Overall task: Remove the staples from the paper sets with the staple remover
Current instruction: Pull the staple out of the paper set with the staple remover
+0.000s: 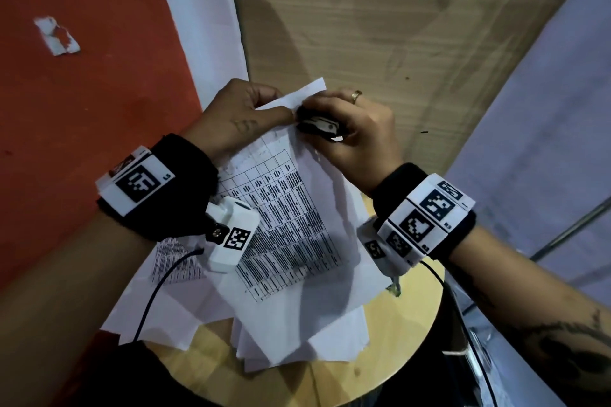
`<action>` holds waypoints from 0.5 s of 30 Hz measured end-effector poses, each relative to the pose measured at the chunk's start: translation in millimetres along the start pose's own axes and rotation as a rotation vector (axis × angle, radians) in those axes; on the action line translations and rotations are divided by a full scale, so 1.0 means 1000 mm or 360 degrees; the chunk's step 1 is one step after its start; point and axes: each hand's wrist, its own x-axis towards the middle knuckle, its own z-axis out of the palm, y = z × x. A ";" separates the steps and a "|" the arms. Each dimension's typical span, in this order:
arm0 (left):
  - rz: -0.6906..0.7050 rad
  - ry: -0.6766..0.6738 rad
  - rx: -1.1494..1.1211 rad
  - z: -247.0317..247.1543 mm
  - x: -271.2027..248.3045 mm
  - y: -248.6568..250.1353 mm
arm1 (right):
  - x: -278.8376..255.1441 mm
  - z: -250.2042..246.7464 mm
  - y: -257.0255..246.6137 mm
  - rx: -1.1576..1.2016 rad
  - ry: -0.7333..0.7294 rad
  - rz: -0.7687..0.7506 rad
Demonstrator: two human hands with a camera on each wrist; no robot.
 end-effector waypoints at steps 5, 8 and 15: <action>-0.0072 -0.0032 -0.0030 -0.004 -0.004 -0.001 | 0.002 -0.007 -0.005 0.0037 -0.0071 0.0203; -0.0089 -0.0010 -0.0035 -0.006 -0.005 -0.002 | 0.003 -0.013 -0.010 0.0395 -0.0035 0.0776; -0.0063 0.0135 0.0073 -0.003 -0.006 -0.004 | 0.011 -0.017 -0.021 0.1446 0.0052 0.1722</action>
